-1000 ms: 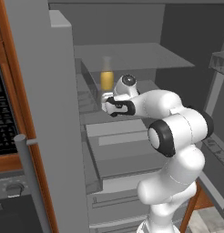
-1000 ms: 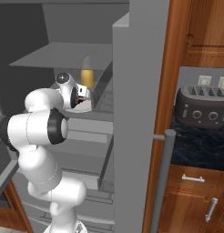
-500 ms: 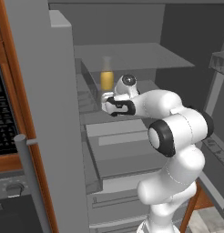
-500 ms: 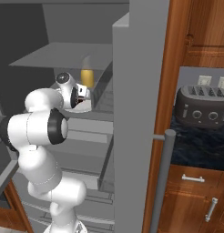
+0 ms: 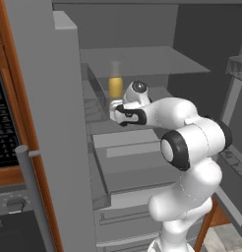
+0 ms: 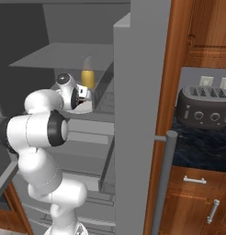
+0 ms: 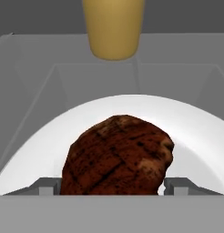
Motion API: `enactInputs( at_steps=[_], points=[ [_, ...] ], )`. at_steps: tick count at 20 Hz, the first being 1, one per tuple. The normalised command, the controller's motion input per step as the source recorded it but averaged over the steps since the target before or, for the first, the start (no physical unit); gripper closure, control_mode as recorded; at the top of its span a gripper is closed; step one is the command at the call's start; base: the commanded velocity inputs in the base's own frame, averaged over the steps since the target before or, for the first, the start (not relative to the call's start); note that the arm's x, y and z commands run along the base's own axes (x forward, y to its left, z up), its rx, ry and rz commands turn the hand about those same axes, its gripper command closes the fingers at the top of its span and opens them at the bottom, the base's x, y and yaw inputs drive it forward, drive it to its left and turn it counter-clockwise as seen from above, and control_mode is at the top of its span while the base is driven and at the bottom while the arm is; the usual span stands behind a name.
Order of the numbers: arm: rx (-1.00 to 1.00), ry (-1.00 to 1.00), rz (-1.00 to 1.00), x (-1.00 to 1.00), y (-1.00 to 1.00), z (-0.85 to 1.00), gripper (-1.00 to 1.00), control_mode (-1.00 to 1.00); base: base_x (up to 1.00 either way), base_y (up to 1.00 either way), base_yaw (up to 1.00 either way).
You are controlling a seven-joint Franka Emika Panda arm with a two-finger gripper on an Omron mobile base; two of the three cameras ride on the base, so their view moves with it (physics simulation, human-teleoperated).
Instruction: Retrieve the steak from the fridge and place it on the saucepan with marinade on the stove.
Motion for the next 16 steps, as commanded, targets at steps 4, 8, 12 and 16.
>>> enactInputs(
  at_steps=[4,8,12,16],
  points=[
    [0.00,-0.09,0.00,-0.69,-0.25,0.00,1.00,-1.00,0.00,0.00,0.00],
    [0.00,-0.10,0.00,-0.60,-0.21,0.19,1.00,-1.00,0.00,0.00,0.00],
    [0.00,-0.01,0.00,-0.52,-0.05,0.49,1.00,-1.00,0.00,0.00,0.00],
    [0.00,0.00,0.00,-0.56,-0.03,0.64,1.00,-1.00,0.00,0.00,0.00]
  ],
)
